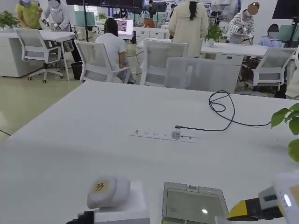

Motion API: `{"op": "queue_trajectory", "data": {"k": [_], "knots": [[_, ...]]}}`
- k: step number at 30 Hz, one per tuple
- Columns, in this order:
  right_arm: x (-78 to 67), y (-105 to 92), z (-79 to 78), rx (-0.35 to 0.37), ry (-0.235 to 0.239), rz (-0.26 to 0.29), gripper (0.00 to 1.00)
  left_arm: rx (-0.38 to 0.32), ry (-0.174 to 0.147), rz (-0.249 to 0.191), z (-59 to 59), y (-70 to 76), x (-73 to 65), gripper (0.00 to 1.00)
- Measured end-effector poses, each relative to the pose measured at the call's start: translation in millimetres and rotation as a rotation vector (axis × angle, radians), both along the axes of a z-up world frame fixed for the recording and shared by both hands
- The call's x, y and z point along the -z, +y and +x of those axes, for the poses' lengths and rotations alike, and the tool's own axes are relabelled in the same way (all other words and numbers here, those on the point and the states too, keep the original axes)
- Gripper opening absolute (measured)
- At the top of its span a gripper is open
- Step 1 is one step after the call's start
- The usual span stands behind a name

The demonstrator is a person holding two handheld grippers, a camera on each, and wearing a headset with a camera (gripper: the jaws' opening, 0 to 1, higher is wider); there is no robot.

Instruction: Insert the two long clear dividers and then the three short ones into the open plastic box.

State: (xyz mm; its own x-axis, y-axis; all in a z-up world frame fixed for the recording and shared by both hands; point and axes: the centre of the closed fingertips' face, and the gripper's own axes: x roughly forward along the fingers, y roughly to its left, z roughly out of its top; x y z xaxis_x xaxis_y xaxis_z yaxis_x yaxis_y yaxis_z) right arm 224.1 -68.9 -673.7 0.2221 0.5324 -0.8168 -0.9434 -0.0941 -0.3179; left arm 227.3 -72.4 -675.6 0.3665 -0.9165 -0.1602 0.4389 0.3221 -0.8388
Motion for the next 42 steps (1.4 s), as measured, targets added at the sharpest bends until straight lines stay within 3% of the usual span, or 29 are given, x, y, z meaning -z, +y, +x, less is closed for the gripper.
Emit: {"op": "queue_trajectory", "data": {"k": [14, 20, 25, 29, 33, 34, 37, 39, 42], "knots": [[1.7, 1.6, -5.0, -0.011, -0.001, -0.012, 0.33, 0.041, 0.017, -0.005, -8.9, -6.3, 0.8, 0.0], [1.3, 2.1, -5.5, -0.012, -0.003, -0.013, 0.33, 0.027, 0.01, -0.001, -8.4, -5.4, 2.1, 0.0], [1.9, 3.2, -5.8, -0.016, -0.004, -0.011, 0.35, 0.015, 0.031, -0.021, -9.4, -4.5, 1.9, 0.0], [0.8, 3.4, -5.0, -0.011, 0.006, -0.006, 0.35, 0.012, 0.016, -0.008, -8.8, -3.6, 2.8, 0.0], [-8.2, 2.0, -2.3, 0.017, 0.069, 0.052, 0.35, 0.062, -0.084, 0.082, -12.5, -0.6, 7.8, 0.0], [-9.6, 1.1, -1.5, 0.026, 0.088, 0.064, 0.35, 0.091, -0.136, 0.119, -15.2, -0.6, 9.6, 0.0], [-12.2, -1.7, -0.9, 0.031, 0.139, 0.085, 0.34, 0.148, -0.247, 0.175, -21.8, -1.8, 8.4, 0.0], [-12.6, -3.3, -4.2, 0.027, 0.2, 0.098, 0.32, 0.181, -0.318, 0.203, -26.2, -3.0, 7.2, 0.0], [-16.9, -2.2, -13.1, 0.012, 0.311, 0.135, 0.27, 0.229, -0.398, 0.232, -32.8, -4.5, 6.7, 0.0]]}}
